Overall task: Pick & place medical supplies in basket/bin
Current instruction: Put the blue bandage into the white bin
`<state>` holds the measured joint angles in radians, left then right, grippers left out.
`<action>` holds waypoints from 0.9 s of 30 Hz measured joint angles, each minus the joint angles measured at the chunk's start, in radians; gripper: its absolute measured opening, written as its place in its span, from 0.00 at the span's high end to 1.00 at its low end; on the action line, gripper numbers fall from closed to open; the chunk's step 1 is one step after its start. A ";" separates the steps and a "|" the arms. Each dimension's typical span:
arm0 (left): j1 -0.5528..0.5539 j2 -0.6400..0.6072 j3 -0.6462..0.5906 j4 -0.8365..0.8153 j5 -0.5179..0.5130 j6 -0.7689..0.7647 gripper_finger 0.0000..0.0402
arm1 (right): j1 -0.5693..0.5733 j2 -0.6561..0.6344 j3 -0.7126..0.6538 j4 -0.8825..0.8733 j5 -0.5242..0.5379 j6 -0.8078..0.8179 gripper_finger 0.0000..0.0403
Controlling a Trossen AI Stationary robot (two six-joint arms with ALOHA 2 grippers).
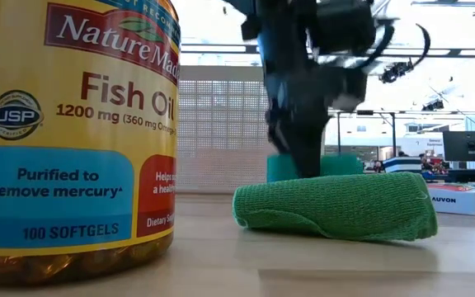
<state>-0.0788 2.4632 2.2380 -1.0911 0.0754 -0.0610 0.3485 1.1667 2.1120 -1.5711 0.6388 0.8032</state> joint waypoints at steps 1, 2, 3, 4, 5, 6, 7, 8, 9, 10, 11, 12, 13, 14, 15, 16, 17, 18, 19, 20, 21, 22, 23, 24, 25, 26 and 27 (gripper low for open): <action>0.000 -0.001 0.026 -0.026 0.010 0.000 0.63 | 0.000 0.000 0.000 0.000 0.000 -0.004 0.24; 0.000 -0.002 0.052 -0.050 0.021 0.000 0.66 | 0.000 0.000 0.000 0.000 0.000 -0.008 0.24; 0.000 -0.002 0.084 -0.079 0.023 0.001 0.69 | 0.000 0.000 0.000 0.000 0.000 -0.012 0.24; 0.000 -0.001 0.115 -0.114 0.023 0.007 0.71 | 0.000 0.000 0.000 0.000 0.000 -0.017 0.24; 0.001 -0.013 0.118 -0.115 0.023 0.019 0.72 | 0.000 0.000 0.000 0.000 0.001 -0.018 0.24; 0.005 -0.045 0.096 -0.098 0.024 0.025 0.73 | 0.000 0.000 0.000 0.000 0.003 -0.018 0.24; 0.007 -0.070 0.090 -0.115 0.024 0.030 0.73 | 0.000 0.000 0.000 0.000 0.006 -0.018 0.24; 0.012 -0.093 0.093 -0.125 0.019 0.030 0.72 | 0.000 0.000 0.000 0.000 0.007 -0.018 0.24; 0.017 -0.118 0.100 -0.129 0.013 0.031 0.71 | 0.000 0.000 0.000 0.000 0.008 -0.018 0.24; 0.024 -0.139 0.110 -0.152 0.001 0.033 0.70 | 0.000 -0.001 0.000 0.000 0.008 -0.018 0.24; 0.033 -0.157 0.119 -0.168 -0.008 0.041 0.69 | 0.000 -0.001 0.000 0.000 0.010 -0.018 0.24; 0.042 -0.182 0.119 -0.163 -0.021 0.052 0.68 | 0.000 -0.001 0.000 0.000 0.015 -0.018 0.24; 0.053 -0.206 0.111 -0.159 -0.039 0.066 0.68 | 0.000 -0.001 0.000 0.000 0.026 -0.019 0.24; 0.065 -0.225 0.111 -0.155 -0.060 0.080 0.68 | 0.000 -0.001 0.000 0.000 0.037 -0.018 0.24; 0.079 -0.244 0.113 -0.150 -0.076 0.097 0.68 | 0.000 0.000 0.000 0.000 0.049 -0.019 0.24; 0.095 -0.260 0.114 -0.150 -0.091 0.116 0.69 | 0.000 0.000 0.000 0.000 0.060 -0.019 0.24; 0.115 -0.272 0.116 -0.141 -0.105 0.136 0.70 | 0.000 0.004 0.000 0.000 0.065 -0.018 0.24; 0.134 -0.282 0.116 -0.128 -0.111 0.156 0.70 | 0.000 0.004 0.000 0.000 0.076 -0.018 0.24; 0.157 -0.286 0.116 -0.122 -0.113 0.174 0.71 | 0.000 0.005 0.000 0.000 0.087 -0.018 0.24; 0.180 -0.287 0.117 -0.120 -0.117 0.187 0.71 | 0.000 0.010 0.000 0.000 0.092 -0.018 0.24; 0.202 -0.286 0.117 -0.120 -0.115 0.194 0.71 | 0.000 0.011 0.000 0.000 0.094 -0.017 0.24; 0.224 -0.286 0.117 -0.120 -0.096 0.206 0.71 | 0.000 0.013 0.000 0.000 0.095 -0.017 0.24; 0.244 -0.286 0.117 -0.123 -0.080 0.218 0.70 | 0.000 0.018 0.000 0.001 0.095 -0.015 0.24; 0.262 -0.286 0.117 -0.124 -0.063 0.232 0.69 | 0.000 0.020 0.000 0.000 0.098 -0.007 0.24; 0.280 -0.286 0.117 -0.123 -0.051 0.252 0.69 | -0.002 0.023 0.000 0.000 0.104 0.004 0.24; 0.300 -0.286 0.117 -0.121 -0.040 0.275 0.69 | -0.002 0.027 0.000 0.000 0.109 0.006 0.24; 0.316 -0.287 0.117 -0.116 -0.032 0.301 0.69 | -0.002 0.029 0.000 0.000 0.112 0.008 0.24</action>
<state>0.2376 2.1766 2.3554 -1.2069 0.0434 0.2396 0.3470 1.1960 2.1117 -1.5707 0.7512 0.8107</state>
